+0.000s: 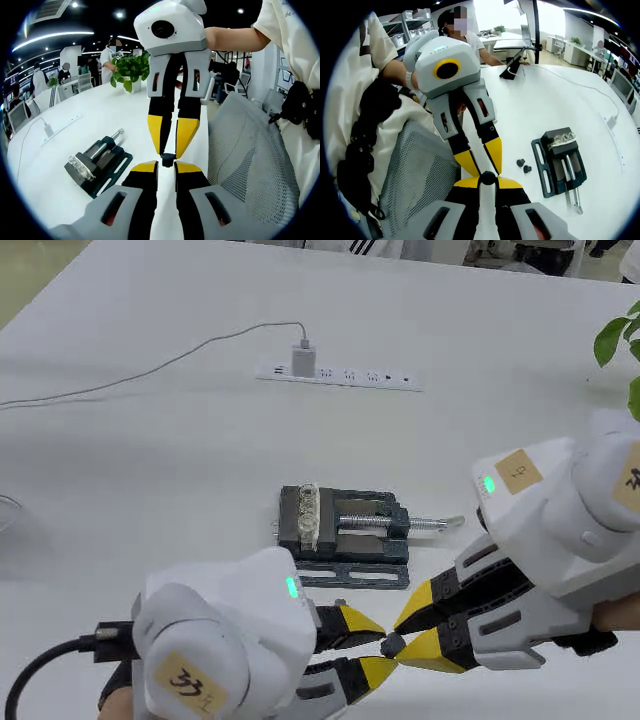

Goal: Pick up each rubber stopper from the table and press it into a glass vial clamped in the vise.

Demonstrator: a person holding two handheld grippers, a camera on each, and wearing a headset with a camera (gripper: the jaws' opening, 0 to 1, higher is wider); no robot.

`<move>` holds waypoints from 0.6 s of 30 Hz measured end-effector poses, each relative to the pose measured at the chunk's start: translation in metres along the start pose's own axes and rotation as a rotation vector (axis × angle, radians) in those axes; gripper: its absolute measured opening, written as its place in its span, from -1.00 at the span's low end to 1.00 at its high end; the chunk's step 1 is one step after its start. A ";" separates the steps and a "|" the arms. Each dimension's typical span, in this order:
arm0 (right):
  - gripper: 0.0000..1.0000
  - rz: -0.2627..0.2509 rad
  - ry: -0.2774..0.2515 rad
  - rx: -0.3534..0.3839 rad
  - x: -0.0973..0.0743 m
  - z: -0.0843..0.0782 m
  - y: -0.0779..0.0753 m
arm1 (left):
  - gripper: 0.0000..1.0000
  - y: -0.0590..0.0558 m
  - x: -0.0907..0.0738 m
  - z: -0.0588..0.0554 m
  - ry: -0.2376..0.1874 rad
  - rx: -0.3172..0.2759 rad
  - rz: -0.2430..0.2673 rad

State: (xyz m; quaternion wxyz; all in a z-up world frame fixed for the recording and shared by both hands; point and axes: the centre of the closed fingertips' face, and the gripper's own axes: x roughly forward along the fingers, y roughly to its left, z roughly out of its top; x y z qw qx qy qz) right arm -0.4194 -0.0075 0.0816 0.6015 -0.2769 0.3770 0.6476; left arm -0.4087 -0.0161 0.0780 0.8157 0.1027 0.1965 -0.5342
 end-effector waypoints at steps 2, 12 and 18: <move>-0.88 -0.001 0.000 0.003 0.000 0.000 -0.001 | -0.76 0.003 0.001 -0.001 -0.003 -0.013 0.007; -0.88 -0.021 0.010 0.029 -0.002 -0.003 -0.016 | -0.30 0.028 -0.005 -0.012 -0.002 -0.061 0.094; -0.88 -0.028 0.029 0.030 -0.003 -0.004 -0.025 | 0.16 0.048 -0.015 -0.021 0.008 -0.102 0.174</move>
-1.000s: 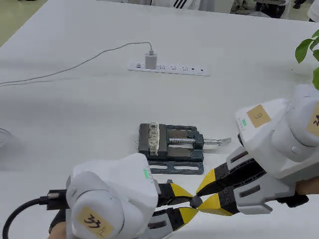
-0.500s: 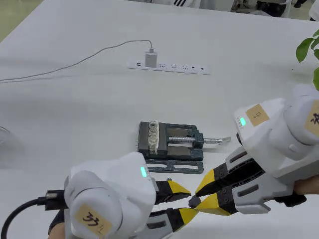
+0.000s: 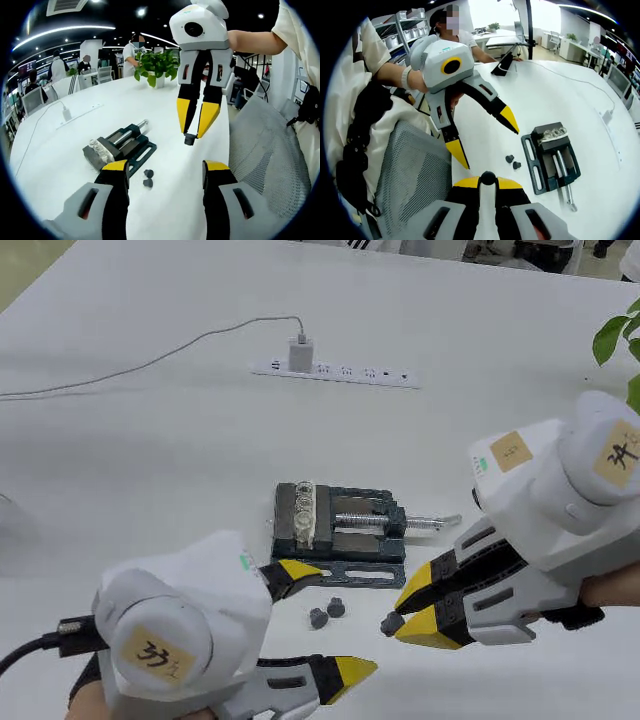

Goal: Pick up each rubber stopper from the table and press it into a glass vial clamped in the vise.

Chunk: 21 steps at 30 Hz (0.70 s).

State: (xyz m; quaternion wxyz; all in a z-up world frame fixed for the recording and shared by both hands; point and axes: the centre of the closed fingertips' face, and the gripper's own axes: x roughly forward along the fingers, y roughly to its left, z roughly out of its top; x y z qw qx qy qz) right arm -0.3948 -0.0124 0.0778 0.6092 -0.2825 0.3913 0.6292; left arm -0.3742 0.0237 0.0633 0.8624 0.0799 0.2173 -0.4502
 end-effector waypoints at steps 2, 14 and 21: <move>-0.88 -0.005 0.006 0.004 0.000 0.000 -0.004 | 0.27 0.007 -0.003 -0.001 -0.004 -0.002 0.022; -0.89 -0.021 0.026 -0.027 0.000 0.009 -0.024 | 0.91 0.039 -0.022 -0.021 0.023 -0.057 0.147; -0.89 -0.040 0.034 -0.052 -0.001 0.018 -0.039 | 0.89 0.043 -0.027 -0.026 0.023 -0.082 0.165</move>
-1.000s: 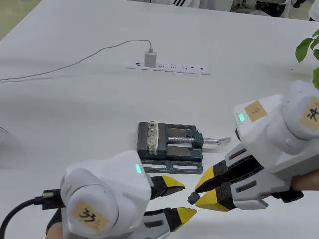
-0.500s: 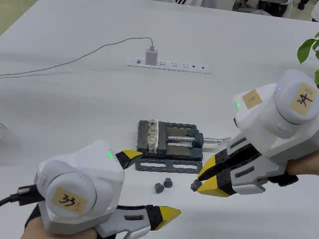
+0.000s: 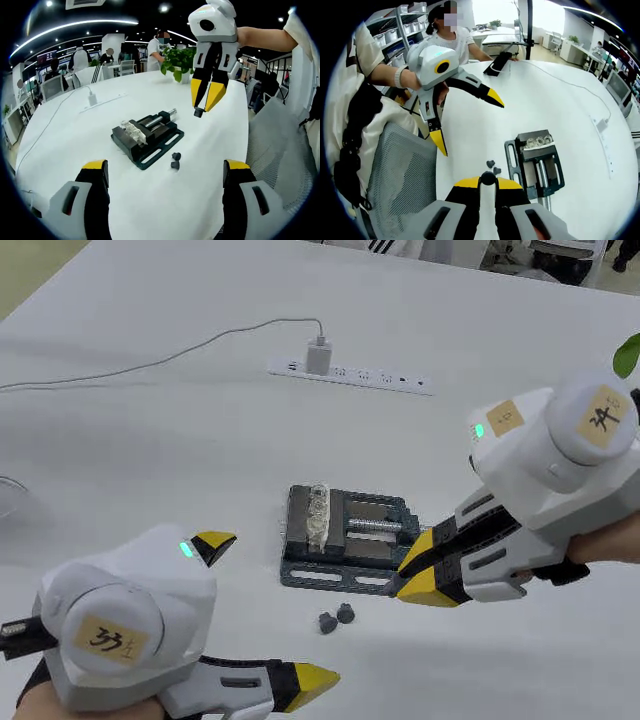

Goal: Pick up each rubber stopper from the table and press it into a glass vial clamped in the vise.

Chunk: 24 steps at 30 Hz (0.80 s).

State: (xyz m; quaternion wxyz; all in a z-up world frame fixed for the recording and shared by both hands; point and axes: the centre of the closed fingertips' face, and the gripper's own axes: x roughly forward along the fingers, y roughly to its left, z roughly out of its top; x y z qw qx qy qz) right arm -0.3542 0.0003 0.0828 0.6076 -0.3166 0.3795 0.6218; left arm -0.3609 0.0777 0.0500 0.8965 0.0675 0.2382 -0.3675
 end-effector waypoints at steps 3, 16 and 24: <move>-0.89 -0.009 0.007 -0.015 -0.002 0.005 -0.009 | 0.89 0.002 -0.002 -0.001 0.002 -0.002 0.005; -0.89 -0.011 0.085 -0.102 -0.008 0.018 -0.048 | 0.85 0.009 -0.007 -0.006 0.019 -0.003 0.016; -0.89 0.000 0.135 -0.163 -0.005 0.027 -0.069 | 0.85 0.012 -0.007 -0.007 0.025 -0.011 0.027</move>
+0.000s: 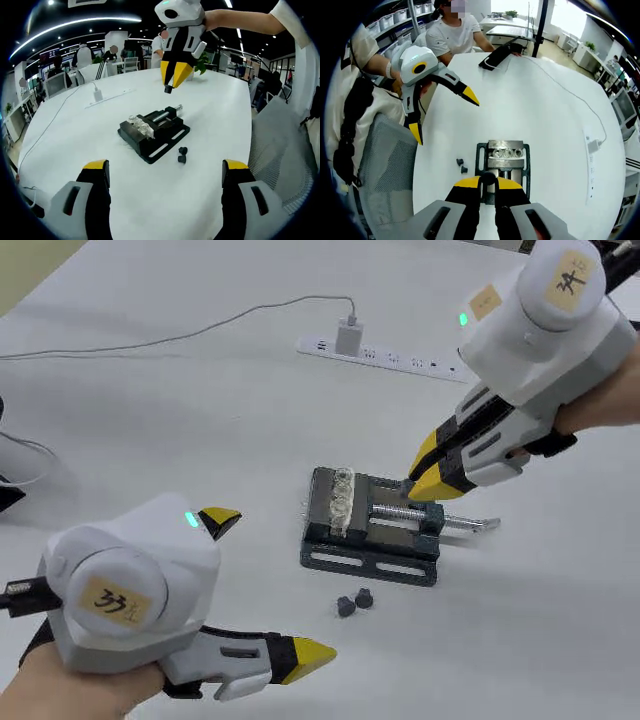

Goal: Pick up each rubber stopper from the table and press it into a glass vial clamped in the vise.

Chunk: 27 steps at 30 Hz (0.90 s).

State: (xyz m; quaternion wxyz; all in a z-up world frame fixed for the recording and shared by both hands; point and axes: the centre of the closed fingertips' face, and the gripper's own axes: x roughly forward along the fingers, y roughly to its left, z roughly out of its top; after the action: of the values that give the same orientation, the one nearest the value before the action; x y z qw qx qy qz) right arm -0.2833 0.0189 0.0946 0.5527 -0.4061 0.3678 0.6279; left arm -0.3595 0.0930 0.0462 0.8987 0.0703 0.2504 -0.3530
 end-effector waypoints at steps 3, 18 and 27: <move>-0.89 0.008 0.017 -0.022 0.003 0.002 -0.004 | 0.84 0.001 0.000 -0.001 0.003 -0.003 0.003; -0.89 0.003 0.108 -0.139 0.028 0.012 -0.041 | 0.83 0.001 0.000 -0.010 0.020 -0.029 0.003; -0.89 0.025 0.148 -0.193 0.043 0.018 -0.050 | 0.82 0.001 0.001 -0.015 0.022 -0.043 0.003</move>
State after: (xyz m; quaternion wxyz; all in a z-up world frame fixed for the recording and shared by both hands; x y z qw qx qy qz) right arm -0.2385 0.0584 0.0615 0.4746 -0.4980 0.3504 0.6357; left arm -0.3644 0.0977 0.0331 0.8977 0.0554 0.2678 -0.3454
